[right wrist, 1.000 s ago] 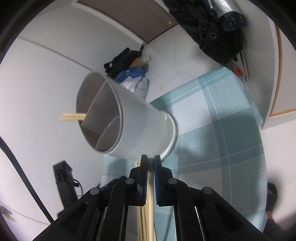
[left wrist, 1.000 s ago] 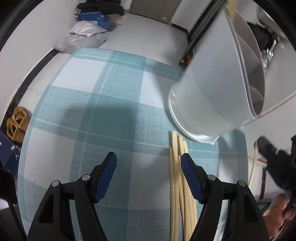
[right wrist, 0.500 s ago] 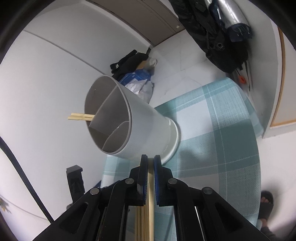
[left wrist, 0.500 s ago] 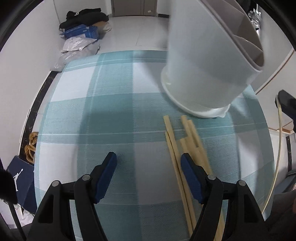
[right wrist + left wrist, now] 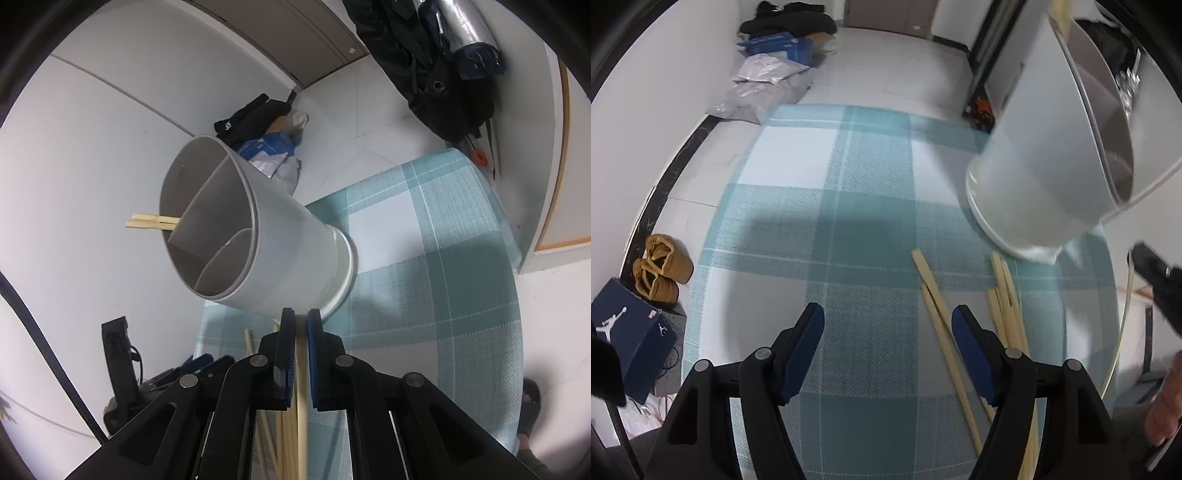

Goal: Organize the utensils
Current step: 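Lift the chopstick with the right gripper and carry it over the holder, then lift both held chopsticks up over the white holder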

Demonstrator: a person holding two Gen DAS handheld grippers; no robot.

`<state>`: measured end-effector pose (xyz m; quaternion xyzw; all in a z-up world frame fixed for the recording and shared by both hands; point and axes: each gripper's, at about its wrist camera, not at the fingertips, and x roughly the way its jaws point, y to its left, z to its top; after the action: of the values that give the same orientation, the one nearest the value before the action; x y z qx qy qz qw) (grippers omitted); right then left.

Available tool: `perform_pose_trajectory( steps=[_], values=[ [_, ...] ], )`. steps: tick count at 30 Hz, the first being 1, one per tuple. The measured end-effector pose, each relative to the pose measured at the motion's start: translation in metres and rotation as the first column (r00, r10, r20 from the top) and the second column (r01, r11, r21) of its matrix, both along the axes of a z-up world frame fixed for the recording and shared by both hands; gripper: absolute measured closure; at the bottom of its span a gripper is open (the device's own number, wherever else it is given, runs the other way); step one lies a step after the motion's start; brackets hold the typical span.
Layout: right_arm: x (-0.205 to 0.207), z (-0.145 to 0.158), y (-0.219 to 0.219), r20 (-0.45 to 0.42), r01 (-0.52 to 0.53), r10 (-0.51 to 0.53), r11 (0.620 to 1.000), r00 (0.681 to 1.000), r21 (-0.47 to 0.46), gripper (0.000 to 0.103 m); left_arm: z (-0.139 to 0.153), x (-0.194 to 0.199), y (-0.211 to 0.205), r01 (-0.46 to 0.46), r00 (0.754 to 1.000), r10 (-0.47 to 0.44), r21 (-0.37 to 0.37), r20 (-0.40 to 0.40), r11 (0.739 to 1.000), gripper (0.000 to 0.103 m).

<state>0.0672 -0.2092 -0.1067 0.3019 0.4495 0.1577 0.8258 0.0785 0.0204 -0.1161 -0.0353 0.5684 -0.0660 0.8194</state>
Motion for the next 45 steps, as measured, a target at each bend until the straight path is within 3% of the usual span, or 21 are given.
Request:
perform_pose_trajectory(
  steps=[3, 7, 13, 15, 16, 17, 20, 22, 26, 30, 35, 41, 45],
  values=[
    [0.001, -0.001, 0.0, 0.002, 0.001, -0.001, 1.0, 1.0, 0.001, 0.097, -0.011, -0.002, -0.012, 0.047, 0.998, -0.044, 0.07, -0.04, 0.996, 0.034],
    [0.002, 0.0, 0.002, 0.015, -0.004, 0.004, 1.0, 1.0, -0.004, 0.097, -0.011, -0.01, -0.024, 0.1, 0.995, -0.095, 0.145, -0.037, 0.984, 0.034],
    [0.002, 0.001, 0.005, 0.019, -0.01, 0.01, 1.0, 1.0, -0.011, 0.097, -0.008, -0.007, -0.019, 0.072, 0.996, -0.064, 0.137, -0.058, 0.988, 0.035],
    [0.002, 0.001, 0.005, 0.017, -0.012, 0.013, 1.0, 1.0, -0.011, 0.097, -0.008, -0.006, -0.017, 0.051, 0.998, -0.045, 0.14, -0.051, 0.989, 0.042],
    [0.003, 0.001, 0.006, 0.016, -0.013, 0.013, 1.0, 1.0, -0.012, 0.097, -0.008, -0.003, -0.013, 0.047, 0.998, -0.041, 0.139, -0.047, 0.989, 0.05],
    [0.003, 0.001, 0.006, 0.016, -0.013, 0.013, 1.0, 1.0, -0.011, 0.097, -0.008, -0.003, -0.012, 0.036, 0.999, -0.031, 0.135, -0.042, 0.99, 0.065],
    [0.003, 0.002, 0.007, 0.019, -0.014, 0.014, 1.0, 1.0, -0.012, 0.097, -0.008, 0.001, -0.003, -0.015, 0.999, 0.019, 0.109, -0.034, 0.994, 0.09],
    [0.003, 0.003, 0.009, 0.024, -0.016, 0.016, 1.0, 1.0, -0.016, 0.097, -0.009, 0.005, 0.001, -0.039, 0.999, 0.042, 0.091, -0.032, 0.995, 0.098],
    [0.003, 0.008, 0.012, 0.04, -0.015, 0.016, 1.0, 0.999, -0.025, 0.097, -0.008, 0.009, 0.001, -0.059, 0.998, 0.06, 0.069, -0.02, 0.996, 0.101],
    [0.0, 0.015, 0.014, 0.073, -0.005, 0.008, 0.999, 0.997, -0.047, 0.097, 0.006, 0.011, 0.009, -0.094, 0.995, 0.093, 0.027, 0.034, 0.995, 0.101],
    [-0.01, 0.03, 0.021, 0.147, 0.003, 0.011, 0.996, 0.989, -0.091, 0.097, 0.039, -0.003, 0.015, -0.099, 0.98, 0.103, -0.036, 0.171, 0.994, 0.101],
    [-0.032, 0.048, 0.034, 0.259, 0.025, 0.015, 0.989, 0.966, -0.148, 0.097, 0.082, -0.029, 0.016, -0.058, 0.935, 0.101, -0.136, 0.341, 0.989, 0.101],
    [-0.052, 0.063, 0.041, 0.34, 0.058, 0.013, 0.979, 0.94, -0.196, 0.097, 0.096, -0.038, 0.017, -0.034, 0.915, 0.094, -0.157, 0.391, 0.987, 0.102]
  ],
)
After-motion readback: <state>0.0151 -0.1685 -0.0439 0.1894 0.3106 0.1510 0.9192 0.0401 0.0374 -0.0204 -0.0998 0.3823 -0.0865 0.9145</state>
